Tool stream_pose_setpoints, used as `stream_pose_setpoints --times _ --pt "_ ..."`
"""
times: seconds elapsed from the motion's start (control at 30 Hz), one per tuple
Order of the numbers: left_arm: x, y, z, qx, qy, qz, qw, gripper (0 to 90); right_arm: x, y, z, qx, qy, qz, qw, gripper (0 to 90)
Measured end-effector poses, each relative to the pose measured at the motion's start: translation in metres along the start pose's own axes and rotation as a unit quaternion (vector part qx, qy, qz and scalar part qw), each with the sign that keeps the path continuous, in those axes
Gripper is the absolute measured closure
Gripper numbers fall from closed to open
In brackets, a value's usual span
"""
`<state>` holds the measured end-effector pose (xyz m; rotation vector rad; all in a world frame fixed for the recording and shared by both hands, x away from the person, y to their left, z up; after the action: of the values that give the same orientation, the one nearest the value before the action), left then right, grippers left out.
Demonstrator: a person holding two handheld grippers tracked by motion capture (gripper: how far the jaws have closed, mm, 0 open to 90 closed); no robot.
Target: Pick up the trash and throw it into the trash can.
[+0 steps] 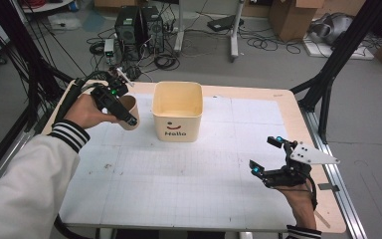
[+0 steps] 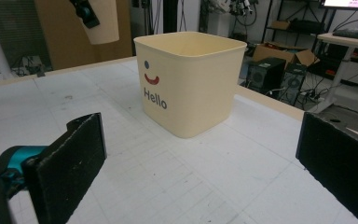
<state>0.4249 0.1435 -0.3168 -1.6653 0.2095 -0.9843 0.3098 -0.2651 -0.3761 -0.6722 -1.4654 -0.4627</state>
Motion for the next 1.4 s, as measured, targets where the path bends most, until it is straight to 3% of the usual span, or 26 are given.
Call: stream_pose_setpoints --times 0.1,0.87,1.2,1.4 --pt "0.004 -0.005 -0.001 0.0 -0.001 -0.004 1.0 34.0 0.0 0.0 0.0 0.0 0.001 0.0 1.0 0.3" --pt "0.052 -0.055 -0.008 -0.012 0.044 -0.011 0.9989 34.1 -0.002 -0.001 -0.004 -0.007 0.003 0.003 1.0 0.3" --pt "0.065 -0.07 -0.007 -0.013 0.048 -0.026 0.9984 34.1 -0.001 -0.002 -0.005 -0.009 0.002 0.002 1.0 0.4" --pt "0.068 -0.071 -0.007 -0.012 0.045 -0.029 0.9985 34.1 -0.001 -0.002 -0.005 -0.009 0.003 0.001 1.0 0.3"
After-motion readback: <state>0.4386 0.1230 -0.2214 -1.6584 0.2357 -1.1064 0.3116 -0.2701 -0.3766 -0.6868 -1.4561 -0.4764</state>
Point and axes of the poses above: each handheld gripper's, and its own axes: y roughly forward along the jaws, x roughly out of its top, z roughly to its left, the point moved 7 cm from there along y, roughly forward along the jaws, and after that the axes turned 4 degrees about -z, right-handed, at the moved point
